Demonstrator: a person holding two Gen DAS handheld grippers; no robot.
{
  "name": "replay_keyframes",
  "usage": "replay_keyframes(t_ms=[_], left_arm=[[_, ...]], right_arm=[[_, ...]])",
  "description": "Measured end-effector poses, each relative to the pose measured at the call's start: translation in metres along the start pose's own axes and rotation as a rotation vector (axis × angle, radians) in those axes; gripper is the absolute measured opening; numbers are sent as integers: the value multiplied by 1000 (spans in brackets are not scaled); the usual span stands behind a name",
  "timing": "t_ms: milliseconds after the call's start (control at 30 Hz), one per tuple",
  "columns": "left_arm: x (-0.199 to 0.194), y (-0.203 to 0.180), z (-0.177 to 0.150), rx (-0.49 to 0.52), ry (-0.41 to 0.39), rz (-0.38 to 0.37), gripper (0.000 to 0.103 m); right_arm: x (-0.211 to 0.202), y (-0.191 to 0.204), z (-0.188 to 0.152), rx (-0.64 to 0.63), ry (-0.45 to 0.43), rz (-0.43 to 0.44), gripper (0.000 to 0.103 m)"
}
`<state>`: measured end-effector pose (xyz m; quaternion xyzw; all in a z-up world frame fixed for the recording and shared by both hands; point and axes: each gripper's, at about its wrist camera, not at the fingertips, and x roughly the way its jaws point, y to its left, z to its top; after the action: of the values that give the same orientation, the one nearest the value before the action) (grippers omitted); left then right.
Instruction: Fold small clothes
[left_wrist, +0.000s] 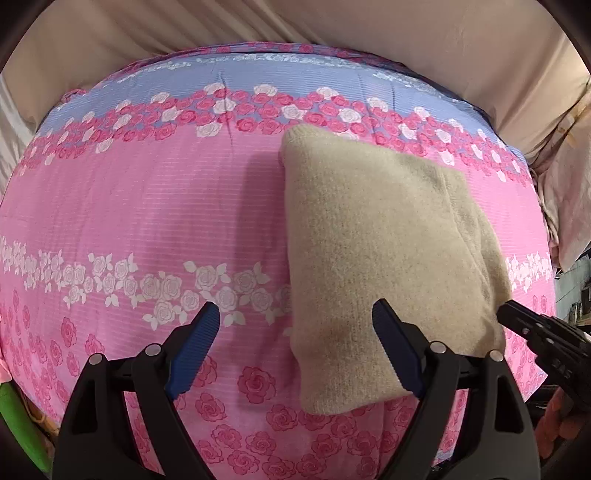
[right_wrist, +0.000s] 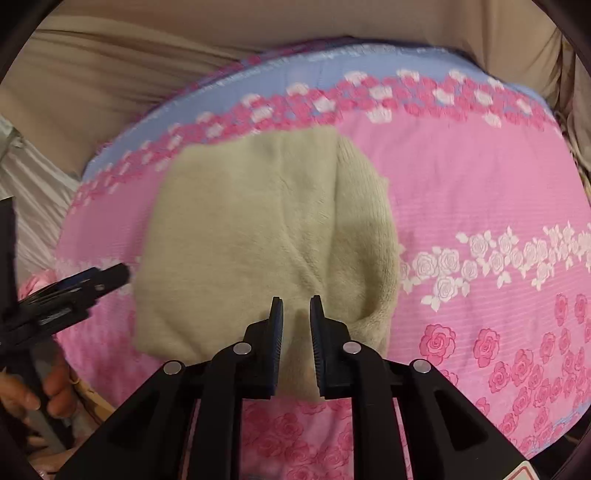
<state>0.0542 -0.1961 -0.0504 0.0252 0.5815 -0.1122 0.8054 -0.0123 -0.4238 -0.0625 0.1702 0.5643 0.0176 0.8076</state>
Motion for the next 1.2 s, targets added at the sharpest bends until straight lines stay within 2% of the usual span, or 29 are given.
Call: replay_keyframes(t_ms=[67, 100, 133, 233, 300, 367, 500, 567, 700, 767, 800, 833, 867, 933, 1000, 1067, 1200], left_arm=[[2, -3, -1, 4, 9, -8, 82], [2, -4, -1, 6, 13, -10, 82], [2, -5, -2, 9, 17, -9, 82], [-2, -9, -4, 31, 11, 8, 83], [-3, -11, -5, 36, 6, 12, 83], [-4, -12, -7, 37, 4, 21, 83], [-6, -14, -9, 43, -3, 37, 83], [-5, -15, -11, 37, -2, 36, 83], [-3, -15, -16, 26, 8, 33, 83], [-2, -15, -19, 21, 8, 34, 83], [-3, -13, -20, 12, 2, 19, 84], [-4, -11, -22, -9, -2, -9, 86], [-4, -6, -22, -45, -2, -64, 87], [0, 10, -22, -163, 11, -202, 88], [11, 27, -19, -271, 35, -282, 89], [24, 38, -13, -336, 48, -323, 89], [56, 43, 2, -373, 72, -397, 89]], right_arm=[[24, -4, -10, -44, 76, -40, 23], [43, -11, -18, -42, 124, -59, 22], [45, -16, -22, -12, 123, -43, 22], [18, -21, -16, 64, 56, -10, 23], [0, -18, -11, 49, 2, -67, 31], [-6, -14, -5, 14, -24, -118, 32], [-12, 1, 2, -16, -62, -103, 33], [-4, 11, 0, -42, -37, -79, 33], [42, 9, -27, -75, 109, -108, 38], [30, 0, -32, -24, 83, -62, 38], [20, -4, -30, -7, 69, -55, 39], [12, -7, -28, 0, 50, -65, 46], [2, -12, -26, 4, 24, -77, 52], [-8, -25, -21, 29, -3, -47, 59], [-6, -39, -15, 65, -3, -23, 65], [6, -55, -7, 101, 7, 12, 72], [43, -71, 8, 176, 54, 87, 73]])
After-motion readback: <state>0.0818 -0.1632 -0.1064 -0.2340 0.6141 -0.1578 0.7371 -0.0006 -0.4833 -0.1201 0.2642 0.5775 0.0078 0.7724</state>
